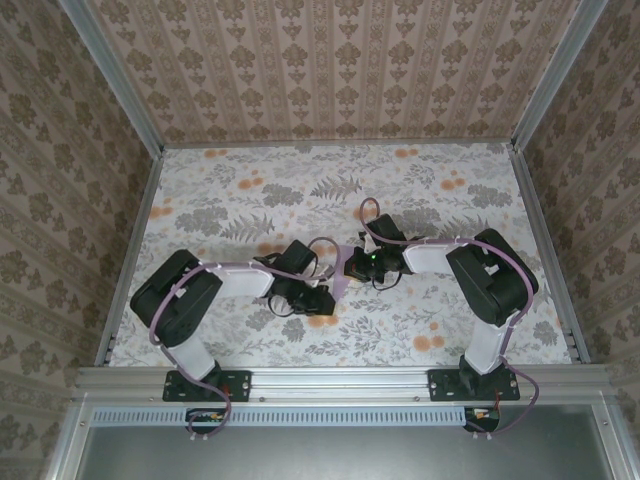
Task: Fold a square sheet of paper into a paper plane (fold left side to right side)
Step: Fold the wing for the fifth time at the center of the table, then move the paper plane to the center of the table.
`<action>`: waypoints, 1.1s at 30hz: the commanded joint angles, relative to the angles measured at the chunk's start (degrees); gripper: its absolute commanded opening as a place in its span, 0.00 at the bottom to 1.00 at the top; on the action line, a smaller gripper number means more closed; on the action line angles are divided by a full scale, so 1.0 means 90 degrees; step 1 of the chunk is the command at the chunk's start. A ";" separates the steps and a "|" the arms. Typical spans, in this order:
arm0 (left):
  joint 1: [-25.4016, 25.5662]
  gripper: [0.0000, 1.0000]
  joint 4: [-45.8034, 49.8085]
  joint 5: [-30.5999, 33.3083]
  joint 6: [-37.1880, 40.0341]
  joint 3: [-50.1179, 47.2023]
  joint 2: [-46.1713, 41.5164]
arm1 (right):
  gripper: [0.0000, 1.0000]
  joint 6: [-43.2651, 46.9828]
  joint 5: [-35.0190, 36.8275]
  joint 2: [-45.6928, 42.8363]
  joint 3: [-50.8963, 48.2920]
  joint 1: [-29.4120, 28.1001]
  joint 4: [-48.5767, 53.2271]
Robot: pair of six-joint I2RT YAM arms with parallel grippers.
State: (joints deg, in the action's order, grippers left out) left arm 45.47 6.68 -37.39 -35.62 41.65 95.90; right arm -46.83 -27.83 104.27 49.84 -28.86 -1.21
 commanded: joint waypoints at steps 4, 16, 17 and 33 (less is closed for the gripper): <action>-0.0085 0.20 0.0300 0.0415 -0.0022 0.0100 -0.0639 | 0.01 0.0206 0.0581 0.0143 0.0084 0.0032 0.0816; -0.0566 0.52 0.0659 0.2237 0.0196 0.0100 -0.2666 | 0.28 0.0754 0.1450 -0.1271 0.0624 0.0036 0.1824; -0.0629 0.57 0.0673 0.2419 0.0198 0.0036 -0.2899 | 0.32 0.0769 0.1556 -0.1453 0.0592 0.0033 0.1905; -0.2004 1.00 0.0845 0.2917 0.0305 -0.0456 -0.4571 | 0.68 0.0330 0.3534 -0.2796 0.0295 -0.0902 0.3016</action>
State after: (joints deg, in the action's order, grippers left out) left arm 28.25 12.99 -11.73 -33.56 38.59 55.90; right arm -42.39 -2.83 77.23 50.92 -34.26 20.49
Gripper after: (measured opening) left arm 0.993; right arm 0.673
